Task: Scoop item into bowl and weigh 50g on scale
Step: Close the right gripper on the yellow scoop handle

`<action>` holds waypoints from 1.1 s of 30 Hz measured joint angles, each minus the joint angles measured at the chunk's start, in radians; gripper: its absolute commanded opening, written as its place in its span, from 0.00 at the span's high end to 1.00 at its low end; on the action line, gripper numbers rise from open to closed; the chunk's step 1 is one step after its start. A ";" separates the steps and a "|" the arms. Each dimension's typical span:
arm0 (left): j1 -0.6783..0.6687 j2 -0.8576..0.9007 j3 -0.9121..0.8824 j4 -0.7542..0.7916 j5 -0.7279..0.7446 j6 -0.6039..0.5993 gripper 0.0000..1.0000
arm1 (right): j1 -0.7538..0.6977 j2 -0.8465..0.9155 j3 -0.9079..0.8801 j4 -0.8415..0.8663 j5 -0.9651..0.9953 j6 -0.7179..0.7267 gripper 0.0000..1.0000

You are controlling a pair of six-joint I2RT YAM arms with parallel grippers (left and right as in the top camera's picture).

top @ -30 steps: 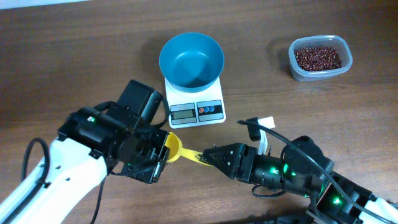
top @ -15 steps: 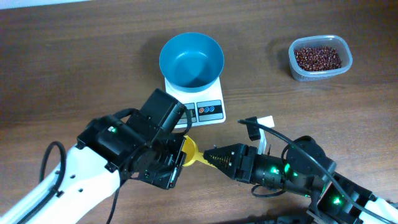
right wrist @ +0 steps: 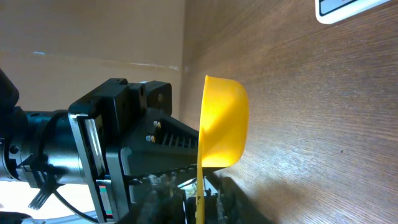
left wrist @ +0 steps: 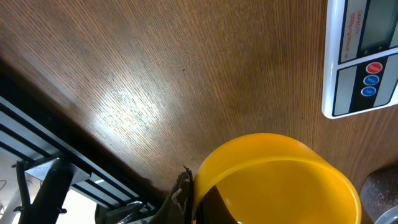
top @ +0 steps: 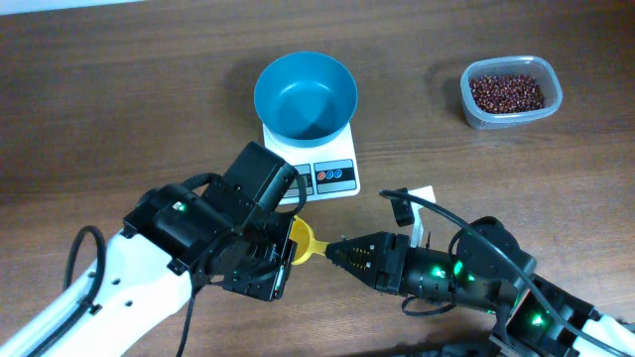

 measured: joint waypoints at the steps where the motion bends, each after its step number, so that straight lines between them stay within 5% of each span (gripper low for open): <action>1: 0.000 0.000 0.000 0.000 0.000 0.000 1.00 | 0.000 0.000 0.000 0.000 -0.001 0.003 0.80; 33: 0.000 0.000 -0.001 -0.020 0.012 0.036 0.99 | 0.000 0.078 0.007 0.029 -0.018 -0.030 0.89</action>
